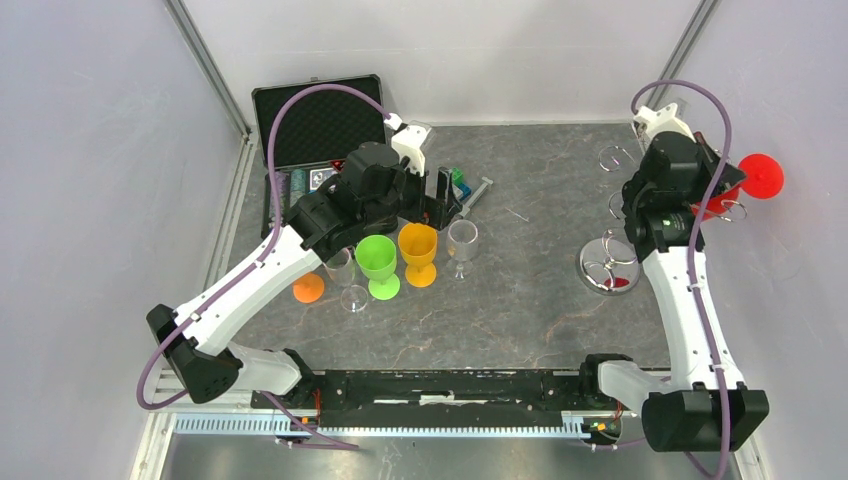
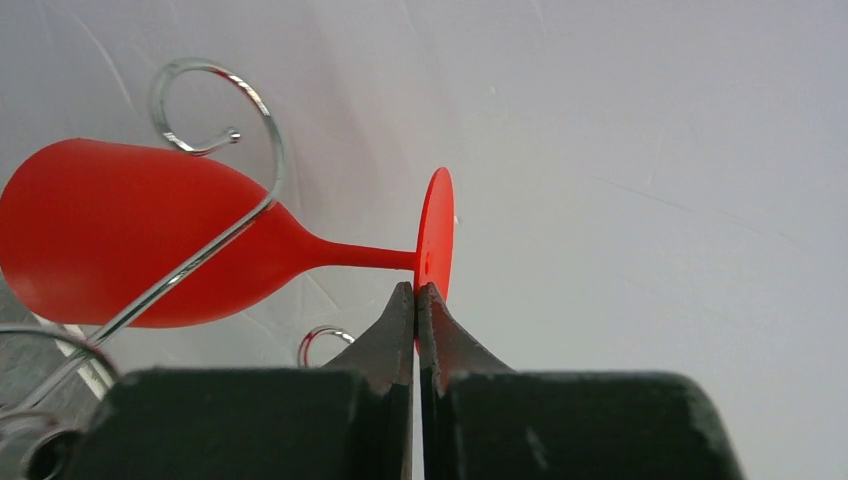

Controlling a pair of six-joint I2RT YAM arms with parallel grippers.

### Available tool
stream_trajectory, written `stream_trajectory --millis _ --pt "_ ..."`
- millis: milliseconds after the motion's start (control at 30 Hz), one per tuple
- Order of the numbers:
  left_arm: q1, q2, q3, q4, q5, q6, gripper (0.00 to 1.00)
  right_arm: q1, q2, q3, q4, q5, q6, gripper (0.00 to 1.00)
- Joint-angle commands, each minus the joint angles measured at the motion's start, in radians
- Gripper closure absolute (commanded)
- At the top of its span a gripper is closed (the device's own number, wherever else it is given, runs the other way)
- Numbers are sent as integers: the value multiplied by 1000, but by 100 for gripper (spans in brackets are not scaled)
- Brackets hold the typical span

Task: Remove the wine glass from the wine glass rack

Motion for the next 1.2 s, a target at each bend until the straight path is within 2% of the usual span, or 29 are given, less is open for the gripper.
stream_trajectory --millis 0,400,567,933,967,1167 --pt "6 -5 36 11 -8 -10 0 -43 -37 21 156 30 -74 100" --pt "9 0 31 27 20 -1 0 -48 -81 158 289 75 -238 100" --pt "10 3 28 45 51 -2 0 -48 -115 214 270 67 -251 100" --pt "10 -15 24 94 88 -30 0 -48 -171 356 62 -137 13 100" --pt "9 -26 17 102 89 -34 0 -48 -177 388 5 -236 126 100" --pt "10 -54 2 122 77 -45 0 -48 -207 437 -47 -609 442 100"
